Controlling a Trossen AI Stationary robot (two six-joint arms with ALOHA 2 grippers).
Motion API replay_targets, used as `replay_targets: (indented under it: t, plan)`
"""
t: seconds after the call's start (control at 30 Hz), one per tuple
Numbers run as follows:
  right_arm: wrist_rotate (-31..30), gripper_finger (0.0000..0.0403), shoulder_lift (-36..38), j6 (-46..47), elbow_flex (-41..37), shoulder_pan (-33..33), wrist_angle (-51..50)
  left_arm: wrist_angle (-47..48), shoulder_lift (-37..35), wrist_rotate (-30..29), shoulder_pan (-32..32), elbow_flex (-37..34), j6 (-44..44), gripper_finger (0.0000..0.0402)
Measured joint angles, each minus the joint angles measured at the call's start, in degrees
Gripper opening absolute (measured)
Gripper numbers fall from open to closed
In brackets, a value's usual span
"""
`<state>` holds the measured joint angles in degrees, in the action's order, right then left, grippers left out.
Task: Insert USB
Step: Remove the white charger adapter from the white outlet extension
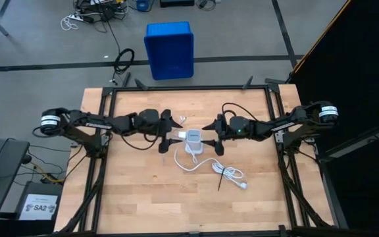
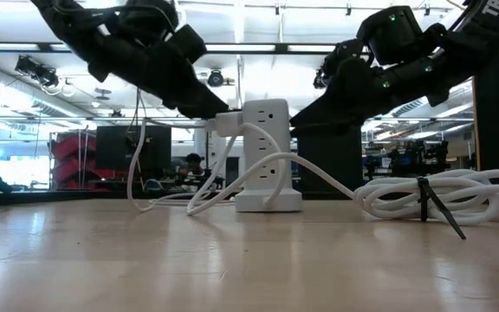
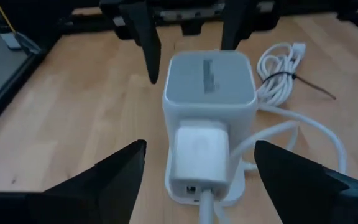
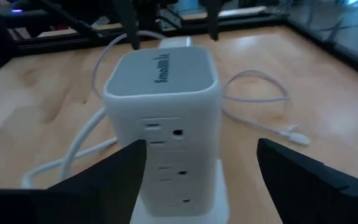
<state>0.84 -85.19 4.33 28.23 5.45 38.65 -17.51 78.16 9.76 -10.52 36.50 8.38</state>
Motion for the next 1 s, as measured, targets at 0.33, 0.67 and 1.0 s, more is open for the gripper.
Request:
replay_targets:
  t: [0.33, 0.67, 1.0]
  plan:
    - [0.42, 0.034, 0.0, 2.06, 0.0, -1.07, 0.17, 0.69, 3.27, -0.02, 0.0, 1.96, 0.34, 0.029]
    - [-1.07, 0.0396, -0.91, 2.11, 0.71, -2.14, 3.54, 0.58, 3.27, -0.54, 0.0, 2.77, 0.4, 0.029]
    - [0.47, 0.0374, -11.88, -0.89, 9.7, -1.95, 0.25, 1.42, 3.27, -0.57, 0.0, 2.81, -0.5, 0.0289]
